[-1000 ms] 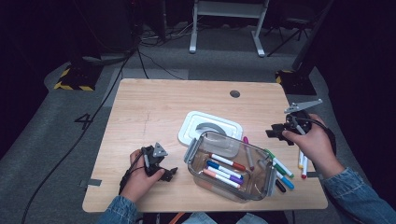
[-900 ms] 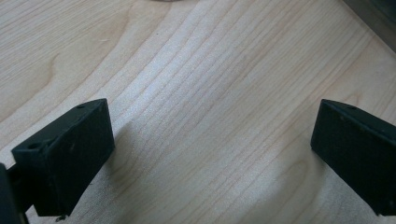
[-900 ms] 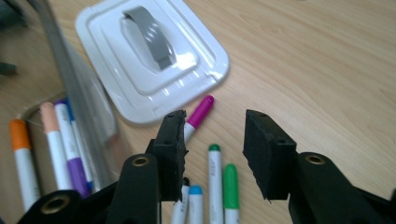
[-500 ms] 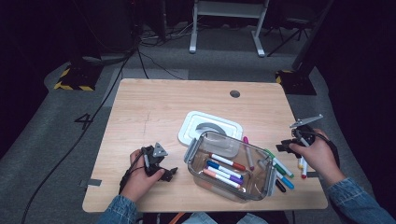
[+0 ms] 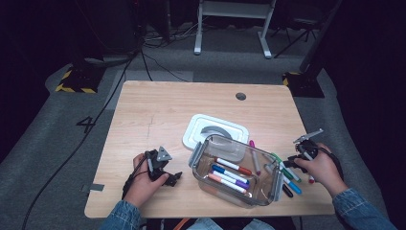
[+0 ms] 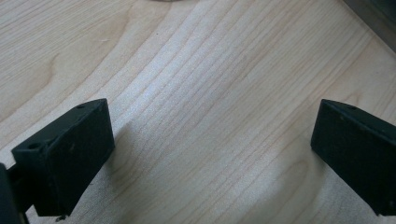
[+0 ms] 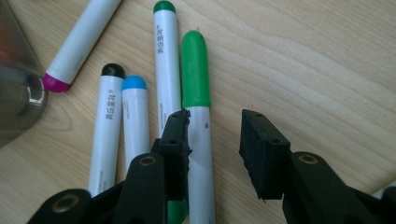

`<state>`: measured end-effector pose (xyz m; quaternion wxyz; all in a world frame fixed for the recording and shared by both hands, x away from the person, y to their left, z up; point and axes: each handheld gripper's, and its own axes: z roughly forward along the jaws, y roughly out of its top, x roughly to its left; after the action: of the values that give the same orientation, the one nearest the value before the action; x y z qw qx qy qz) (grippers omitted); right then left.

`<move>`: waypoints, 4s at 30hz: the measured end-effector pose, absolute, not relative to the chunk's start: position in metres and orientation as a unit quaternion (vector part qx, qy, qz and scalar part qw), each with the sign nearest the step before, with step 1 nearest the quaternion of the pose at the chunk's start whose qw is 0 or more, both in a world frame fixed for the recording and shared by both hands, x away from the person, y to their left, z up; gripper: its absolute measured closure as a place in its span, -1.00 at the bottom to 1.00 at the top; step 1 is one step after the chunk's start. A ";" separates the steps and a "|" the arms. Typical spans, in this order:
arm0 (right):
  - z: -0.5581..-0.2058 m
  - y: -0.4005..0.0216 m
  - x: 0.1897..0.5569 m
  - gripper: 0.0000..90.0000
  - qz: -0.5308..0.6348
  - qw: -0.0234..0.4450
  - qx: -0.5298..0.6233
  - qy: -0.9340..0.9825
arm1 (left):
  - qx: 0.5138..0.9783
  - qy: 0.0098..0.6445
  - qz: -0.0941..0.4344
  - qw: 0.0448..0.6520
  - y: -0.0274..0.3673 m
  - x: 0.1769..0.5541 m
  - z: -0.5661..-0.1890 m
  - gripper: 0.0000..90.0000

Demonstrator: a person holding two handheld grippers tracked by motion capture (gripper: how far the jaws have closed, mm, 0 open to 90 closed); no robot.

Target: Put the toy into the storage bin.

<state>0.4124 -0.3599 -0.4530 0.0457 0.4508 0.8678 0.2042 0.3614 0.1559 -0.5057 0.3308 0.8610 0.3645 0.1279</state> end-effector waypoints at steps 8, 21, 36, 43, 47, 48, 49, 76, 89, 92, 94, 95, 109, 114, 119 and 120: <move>-0.465 -0.360 0.415 0.64 0.181 0.055 0.449 0.873 | 0.861 0.364 0.128 0.331 0.156 0.361 -0.506 -1.00; -0.452 -0.360 0.415 0.72 0.199 0.057 0.468 0.859 | 0.861 0.364 0.128 0.331 0.156 0.361 -0.506 -1.00; -0.389 -0.352 0.411 0.71 0.281 0.058 0.441 0.851 | 0.861 0.365 0.128 0.331 0.156 0.361 -0.506 -1.00; -0.368 -0.346 0.410 0.71 0.302 0.062 0.430 0.848 | 0.861 0.365 0.127 0.331 0.156 0.361 -0.506 -1.00; -0.353 -0.338 0.409 0.72 0.313 0.063 0.416 0.852 | 0.861 0.365 0.128 0.331 0.156 0.361 -0.506 -1.00; -0.346 -0.333 0.408 0.71 0.319 0.062 0.406 0.854 | 0.861 0.365 0.128 0.331 0.156 0.361 -0.506 -1.00; -0.346 -0.333 0.408 0.71 0.319 0.062 0.406 0.854 | 0.861 0.365 0.128 0.331 0.156 0.361 -0.506 -1.00; -0.303 -0.232 0.372 0.71 0.338 0.004 0.275 0.900 | 0.862 0.363 0.126 0.331 0.156 0.362 -0.506 -1.00; -0.312 -0.193 0.353 0.72 0.314 -0.022 0.219 0.924 | 0.862 0.362 0.127 0.331 0.156 0.362 -0.506 -1.00; -0.318 -0.186 0.351 0.72 0.307 -0.033 0.211 0.928 | 0.862 0.362 0.126 0.331 0.156 0.362 -0.506 -1.00; -0.322 -0.181 0.351 0.72 0.301 -0.042 0.210 0.929 | 0.862 0.362 0.126 0.331 0.156 0.362 -0.506 -1.00; -0.325 -0.178 0.350 0.72 0.298 -0.046 0.210 0.930 | 0.862 0.362 0.126 0.331 0.156 0.362 -0.506 -1.00; -0.361 -0.145 0.350 0.72 0.248 -0.098 0.196 0.944 | 0.863 0.361 0.128 0.330 0.156 0.362 -0.505 -1.00; -0.382 -0.134 0.354 0.71 0.215 -0.113 0.197 0.950 | 0.863 0.361 0.128 0.330 0.156 0.362 -0.505 -1.00; -0.395 -0.130 0.358 0.71 0.193 -0.118 0.203 0.953 | 0.863 0.361 0.128 0.330 0.156 0.362 -0.505 -1.00; -0.402 -0.129 0.359 0.71 0.184 -0.119 0.206 0.954 | 0.862 0.363 0.126 0.331 0.156 0.362 -0.506 -1.00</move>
<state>0.3591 -0.1289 -0.4019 -0.1191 0.2060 0.9538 0.1836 0.3621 0.1557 -0.5056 0.3309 0.8620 0.3626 0.1265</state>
